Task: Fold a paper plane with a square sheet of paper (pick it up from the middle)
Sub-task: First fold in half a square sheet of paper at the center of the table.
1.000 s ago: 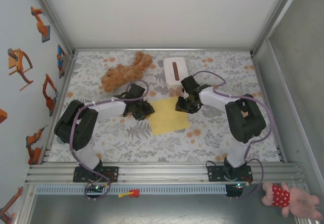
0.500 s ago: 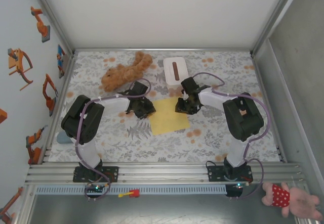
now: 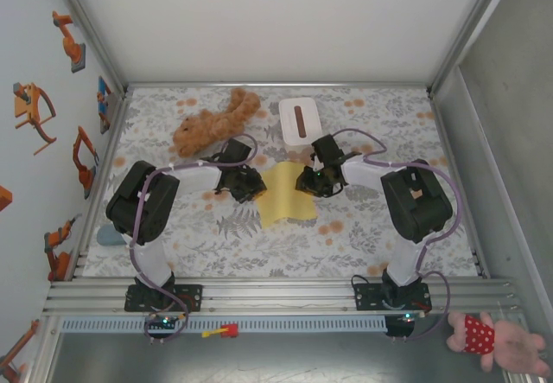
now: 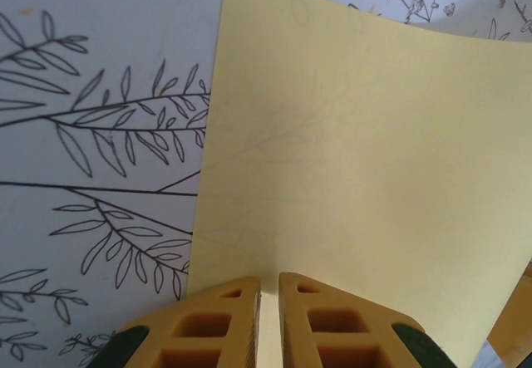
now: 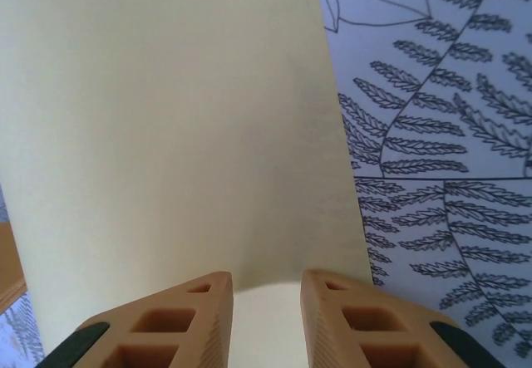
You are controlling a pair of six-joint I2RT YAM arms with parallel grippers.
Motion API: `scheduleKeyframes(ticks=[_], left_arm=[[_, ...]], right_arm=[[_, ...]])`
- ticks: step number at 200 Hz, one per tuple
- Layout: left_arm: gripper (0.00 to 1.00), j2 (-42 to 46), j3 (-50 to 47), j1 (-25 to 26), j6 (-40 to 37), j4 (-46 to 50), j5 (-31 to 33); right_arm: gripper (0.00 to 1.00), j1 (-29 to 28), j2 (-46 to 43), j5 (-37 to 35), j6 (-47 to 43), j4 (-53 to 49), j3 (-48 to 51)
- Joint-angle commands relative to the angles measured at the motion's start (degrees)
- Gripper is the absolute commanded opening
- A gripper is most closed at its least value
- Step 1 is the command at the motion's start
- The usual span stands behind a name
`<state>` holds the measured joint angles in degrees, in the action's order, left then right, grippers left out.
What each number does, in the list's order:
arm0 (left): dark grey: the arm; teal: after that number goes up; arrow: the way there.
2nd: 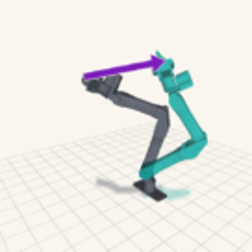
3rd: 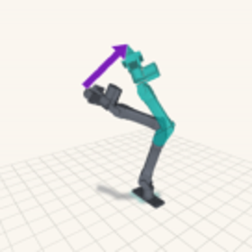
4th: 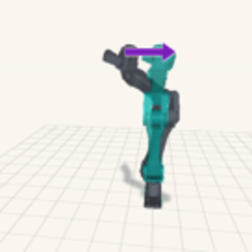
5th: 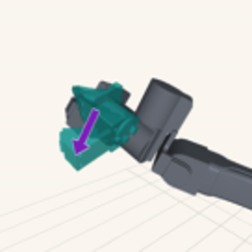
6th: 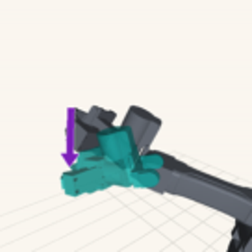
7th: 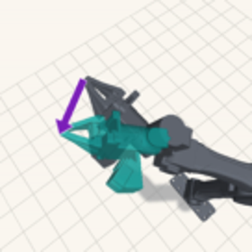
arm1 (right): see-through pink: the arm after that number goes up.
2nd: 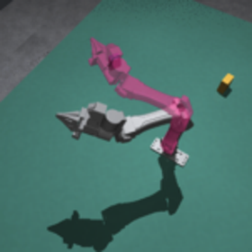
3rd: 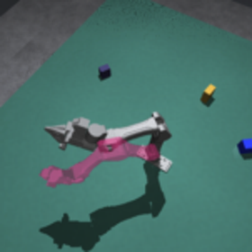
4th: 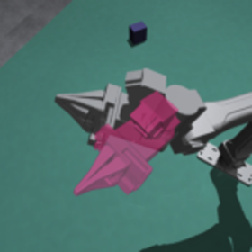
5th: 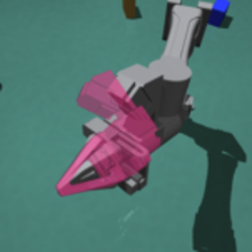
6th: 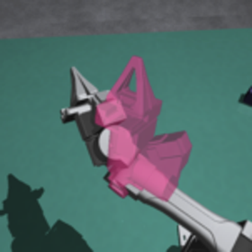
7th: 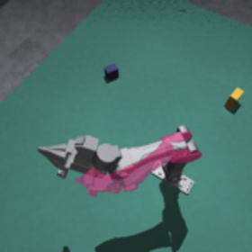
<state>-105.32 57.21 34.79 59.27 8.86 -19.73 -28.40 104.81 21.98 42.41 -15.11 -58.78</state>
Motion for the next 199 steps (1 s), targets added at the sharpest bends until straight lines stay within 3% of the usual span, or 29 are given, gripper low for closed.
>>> scheduleKeyframes(ticks=[1, 61, 152, 199], left_arm=[[0.14, 0.9, -2.1, -0.2, -1.0, -1.8, -0.9], [0.22, 3.1, -4.4, -0.3, 0.3, -8.4, -2.9], [0.51, 5.5, -11.2, -1.0, 6.3, -25.1, -5.6], [0.71, 5.5, -12.3, -0.9, 5.6, -28.3, -5.8]], right_arm=[[0.28, -0.2, 0.0, 1.8, 3.1, 1.4, 2.1], [0.26, -1.3, 1.5, 5.5, 7.6, 6.9, 3.8], [0.26, -1.3, 2.9, 6.6, 9.3, 9.6, 3.7], [0.26, -1.3, 3.6, 7.7, 9.5, 10.0, 3.4]])
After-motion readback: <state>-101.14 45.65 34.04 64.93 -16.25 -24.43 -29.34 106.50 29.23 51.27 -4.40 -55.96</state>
